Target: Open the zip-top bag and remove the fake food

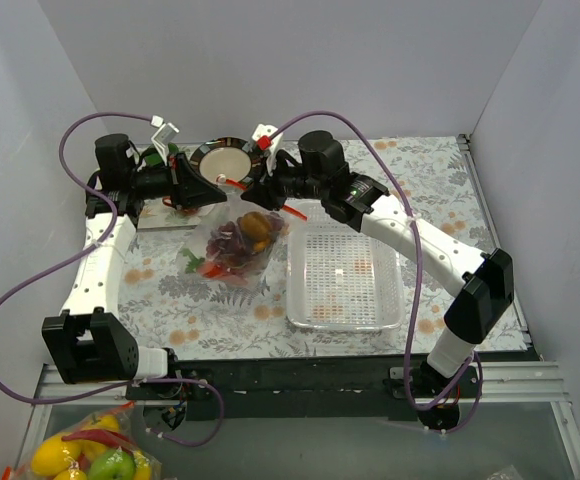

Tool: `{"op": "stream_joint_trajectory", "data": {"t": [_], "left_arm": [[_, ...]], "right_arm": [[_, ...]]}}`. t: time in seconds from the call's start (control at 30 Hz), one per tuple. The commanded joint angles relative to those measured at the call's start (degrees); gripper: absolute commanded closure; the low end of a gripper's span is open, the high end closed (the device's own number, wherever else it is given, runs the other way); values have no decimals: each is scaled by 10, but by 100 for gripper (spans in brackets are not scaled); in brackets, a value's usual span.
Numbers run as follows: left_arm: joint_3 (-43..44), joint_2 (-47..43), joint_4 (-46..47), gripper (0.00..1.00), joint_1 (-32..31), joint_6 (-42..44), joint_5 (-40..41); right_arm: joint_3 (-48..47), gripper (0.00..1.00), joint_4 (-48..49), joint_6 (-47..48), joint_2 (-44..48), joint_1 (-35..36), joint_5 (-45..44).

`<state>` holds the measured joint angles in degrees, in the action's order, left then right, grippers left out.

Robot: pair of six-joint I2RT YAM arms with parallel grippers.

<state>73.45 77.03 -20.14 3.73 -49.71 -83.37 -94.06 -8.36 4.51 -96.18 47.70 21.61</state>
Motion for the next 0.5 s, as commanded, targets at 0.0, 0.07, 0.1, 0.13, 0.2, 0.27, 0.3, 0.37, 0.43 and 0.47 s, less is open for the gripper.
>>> {"op": "stream_joint_trajectory", "data": {"t": [0.0, 0.07, 0.1, 0.13, 0.2, 0.27, 0.3, 0.37, 0.43, 0.47], "left_arm": [[-12, -32, 40, 93, -1, -27, -195], [-16, -29, 51, 55, 0, -37, -194], [-14, -27, 52, 42, -1, -41, -194], [-15, -24, 50, 33, -1, -41, -192], [-18, -21, 50, 30, -1, -32, -191], [-33, -22, 52, 28, -1, -16, -169], [-40, -26, 53, 28, -1, -9, -162], [-66, -34, 54, 28, -1, 17, -135], [-103, -56, 54, 28, -1, 45, -113], [-114, -67, 46, 26, -1, 97, -92]], "right_arm": [[13, 99, 33, -24, 20, -16, 37], [37, 99, 46, -35, 30, -19, 41], [42, 99, 56, -38, 37, -21, 41], [50, 99, 59, -41, 41, -22, 44], [56, 99, 66, -41, 47, -23, 50], [56, 99, 67, -57, 49, -23, 55], [57, 99, 68, -63, 50, -23, 56], [61, 99, 70, -69, 52, -23, 60], [63, 99, 73, -75, 55, -23, 60], [63, 99, 72, -76, 56, -23, 64]]}}
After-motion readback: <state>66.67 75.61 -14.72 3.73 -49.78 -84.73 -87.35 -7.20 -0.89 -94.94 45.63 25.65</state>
